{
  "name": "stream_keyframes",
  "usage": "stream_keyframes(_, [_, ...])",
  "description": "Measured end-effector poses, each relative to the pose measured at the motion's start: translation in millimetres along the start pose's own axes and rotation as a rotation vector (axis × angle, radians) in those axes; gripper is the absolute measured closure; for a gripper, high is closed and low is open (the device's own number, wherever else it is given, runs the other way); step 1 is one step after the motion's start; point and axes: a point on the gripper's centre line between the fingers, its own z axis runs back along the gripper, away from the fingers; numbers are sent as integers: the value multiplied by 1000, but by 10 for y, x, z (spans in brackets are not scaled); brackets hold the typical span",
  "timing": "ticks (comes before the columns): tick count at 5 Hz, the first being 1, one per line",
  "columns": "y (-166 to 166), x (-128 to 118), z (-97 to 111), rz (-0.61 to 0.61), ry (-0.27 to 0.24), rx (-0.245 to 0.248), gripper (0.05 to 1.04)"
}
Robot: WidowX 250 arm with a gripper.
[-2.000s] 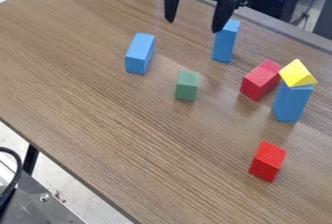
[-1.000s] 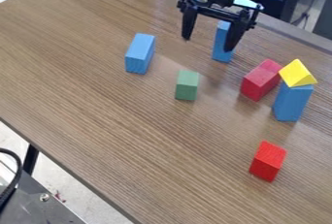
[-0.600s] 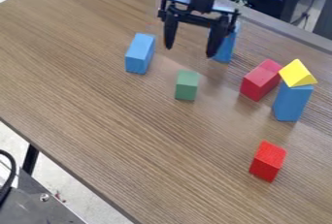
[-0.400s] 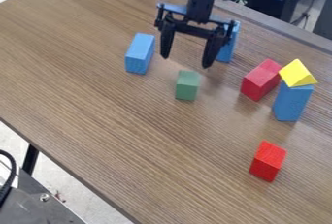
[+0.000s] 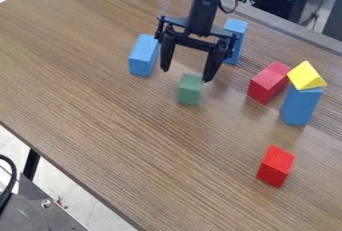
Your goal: Put the green block on top of the blue rectangular block
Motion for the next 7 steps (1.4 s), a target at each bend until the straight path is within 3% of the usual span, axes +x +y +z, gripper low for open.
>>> stream_keyframes(1, [-1, -33, -99, -17, 2, -8, 85])
stream_keyframes(2, [-16, -68, -74, -41, -40, -53, 85])
stream_keyframes(3, [-23, -82, -99, -61, -41, -89, 117])
stream_keyframes(4, [-27, -88, -102, -86, -38, -95, 415])
stream_keyframes(5, [-27, -88, -102, -91, -38, -95, 557])
stream_keyframes(6, [-18, -88, -95, -96, -40, -86, 557])
stream_keyframes(7, [-55, -87, 46, -112, -24, -73, 557])
